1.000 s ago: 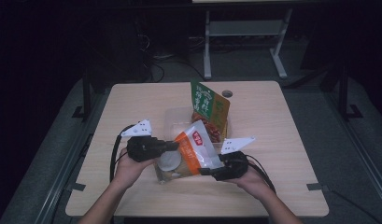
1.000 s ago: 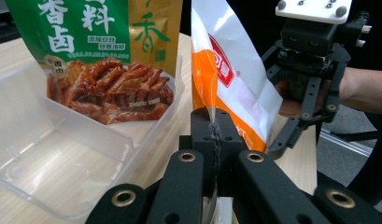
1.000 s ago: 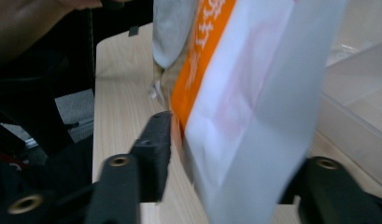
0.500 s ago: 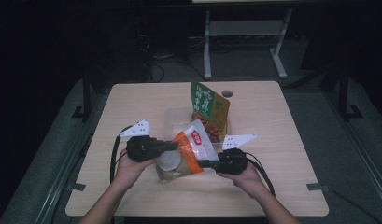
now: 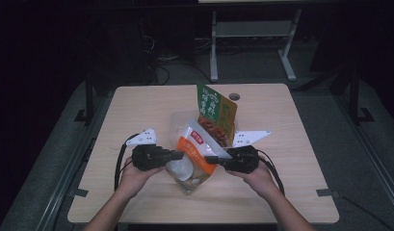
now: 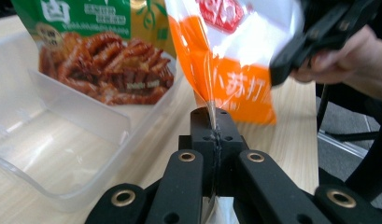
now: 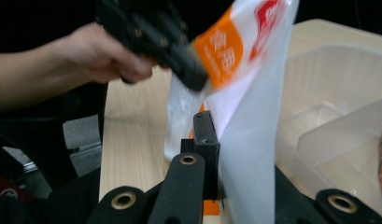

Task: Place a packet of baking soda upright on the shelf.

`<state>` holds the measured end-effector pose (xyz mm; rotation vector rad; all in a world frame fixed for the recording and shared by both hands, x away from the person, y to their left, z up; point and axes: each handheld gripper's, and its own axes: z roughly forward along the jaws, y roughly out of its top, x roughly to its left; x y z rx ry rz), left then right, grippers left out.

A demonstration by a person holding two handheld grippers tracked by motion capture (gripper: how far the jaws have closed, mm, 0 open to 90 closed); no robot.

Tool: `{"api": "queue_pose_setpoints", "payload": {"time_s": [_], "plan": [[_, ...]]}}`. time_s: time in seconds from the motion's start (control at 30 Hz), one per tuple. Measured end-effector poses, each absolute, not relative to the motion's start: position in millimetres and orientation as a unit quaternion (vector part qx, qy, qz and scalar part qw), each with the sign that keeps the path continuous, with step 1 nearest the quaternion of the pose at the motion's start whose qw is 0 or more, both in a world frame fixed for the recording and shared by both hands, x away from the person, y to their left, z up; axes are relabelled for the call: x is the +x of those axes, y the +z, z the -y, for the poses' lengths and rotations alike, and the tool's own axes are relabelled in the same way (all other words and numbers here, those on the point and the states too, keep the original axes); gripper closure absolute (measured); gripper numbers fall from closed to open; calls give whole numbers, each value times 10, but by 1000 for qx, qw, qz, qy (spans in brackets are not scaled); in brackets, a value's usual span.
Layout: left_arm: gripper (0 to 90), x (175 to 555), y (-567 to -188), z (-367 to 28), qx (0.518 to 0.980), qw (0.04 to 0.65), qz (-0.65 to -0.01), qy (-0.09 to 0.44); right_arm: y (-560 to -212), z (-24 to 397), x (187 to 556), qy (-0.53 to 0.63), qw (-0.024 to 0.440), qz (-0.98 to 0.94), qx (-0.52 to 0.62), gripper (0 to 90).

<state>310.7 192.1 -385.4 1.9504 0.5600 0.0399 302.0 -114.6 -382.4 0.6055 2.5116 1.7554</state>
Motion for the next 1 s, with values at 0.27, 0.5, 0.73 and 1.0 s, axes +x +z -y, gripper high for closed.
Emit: {"api": "queue_pose_setpoints", "payload": {"time_s": [0.27, 0.5, 0.73, 1.0], "plan": [[887, 3145, -3868, -1930, 815, 531, -233, 14, -3695, 1118, 3046, 558, 33, -809, 182, 900], [653, 3152, -3892, -1926, 822, 515, -240, 40, -3625, 1071, 3009, 541, 53, -823, 164, 900], [469, 3089, -3842, -2002, 823, 512, -237, 65, -3524, 1135, 2986, 547, 65, -819, 159, 900], [344, 3011, -3972, -2088, 835, 489, -245, 60, -3372, 1213, 2995, 549, 89, -816, 157, 900]]}}
